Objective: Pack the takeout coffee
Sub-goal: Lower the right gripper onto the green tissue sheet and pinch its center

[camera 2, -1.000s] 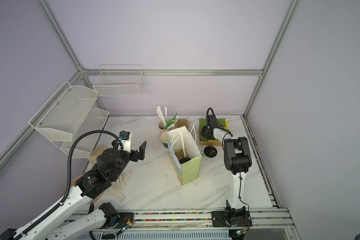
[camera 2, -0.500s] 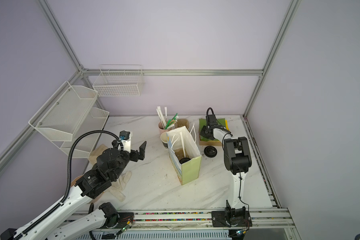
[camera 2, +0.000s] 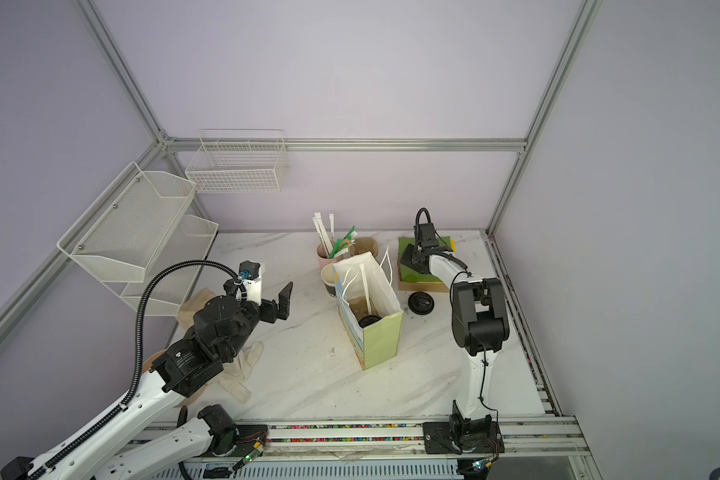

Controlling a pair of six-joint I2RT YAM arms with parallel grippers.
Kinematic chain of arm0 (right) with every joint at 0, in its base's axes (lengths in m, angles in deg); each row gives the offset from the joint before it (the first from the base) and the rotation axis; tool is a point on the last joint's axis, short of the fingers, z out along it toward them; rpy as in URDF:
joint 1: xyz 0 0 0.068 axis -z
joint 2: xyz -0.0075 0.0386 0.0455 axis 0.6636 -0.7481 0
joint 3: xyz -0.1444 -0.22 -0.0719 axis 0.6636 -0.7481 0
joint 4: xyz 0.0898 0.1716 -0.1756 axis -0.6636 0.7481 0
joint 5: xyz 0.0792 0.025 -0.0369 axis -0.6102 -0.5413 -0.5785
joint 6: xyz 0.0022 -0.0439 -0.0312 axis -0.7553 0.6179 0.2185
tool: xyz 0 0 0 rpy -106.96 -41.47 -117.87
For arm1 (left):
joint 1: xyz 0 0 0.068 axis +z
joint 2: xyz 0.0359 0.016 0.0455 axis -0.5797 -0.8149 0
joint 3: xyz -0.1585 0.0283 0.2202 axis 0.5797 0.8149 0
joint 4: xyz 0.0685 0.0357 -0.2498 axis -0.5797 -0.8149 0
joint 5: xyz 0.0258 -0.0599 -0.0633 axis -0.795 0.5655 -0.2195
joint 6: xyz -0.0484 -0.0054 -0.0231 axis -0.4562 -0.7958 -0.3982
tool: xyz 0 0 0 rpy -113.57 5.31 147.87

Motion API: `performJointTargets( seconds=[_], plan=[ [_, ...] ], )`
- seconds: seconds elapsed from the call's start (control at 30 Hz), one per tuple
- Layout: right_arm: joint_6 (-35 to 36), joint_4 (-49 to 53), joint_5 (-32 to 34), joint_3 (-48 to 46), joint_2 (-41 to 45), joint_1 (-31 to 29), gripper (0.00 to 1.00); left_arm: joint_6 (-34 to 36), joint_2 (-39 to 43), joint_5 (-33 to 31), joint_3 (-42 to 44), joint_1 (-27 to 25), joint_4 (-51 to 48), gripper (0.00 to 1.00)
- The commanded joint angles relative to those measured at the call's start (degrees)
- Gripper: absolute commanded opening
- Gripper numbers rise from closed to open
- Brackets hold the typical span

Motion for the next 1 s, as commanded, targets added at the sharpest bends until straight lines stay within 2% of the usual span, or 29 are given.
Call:
performJointTargets(
  seconds=[0.0, 0.17, 0.4, 0.6, 0.9, 0.97],
  plan=[
    [0.71, -0.73, -0.48, -0.84, -1.12, -0.48, 0.48, -0.01, 0.2, 0.61, 1.67, 0.26, 1.79, 1.0],
    [1.62, -1.99, -0.64, -1.69, -1.86, -1.01, 0.49, 0.03, 0.14, 0.64, 1.69, 0.26, 1.71, 1.0],
    [2.34, -0.83, 2.38, -1.94, -3.69, -1.55, 0.48, 0.17, -0.01, 0.66, 1.67, 0.26, 1.62, 1.0],
    [2.25, -0.74, 2.59, -2.2, -4.21, -1.72, 0.37, 0.17, -0.21, 0.91, 1.61, 0.32, 1.53, 1.0],
    [2.6, -1.43, 1.24, -2.82, -5.33, -1.71, 0.32, 0.17, -0.47, 1.17, 1.6, 0.4, 1.48, 1.0],
    [2.68, -1.53, 0.81, -2.85, -5.41, -1.69, 0.27, 0.21, -0.48, 1.16, 1.49, 0.36, 1.53, 1.0]
  ],
)
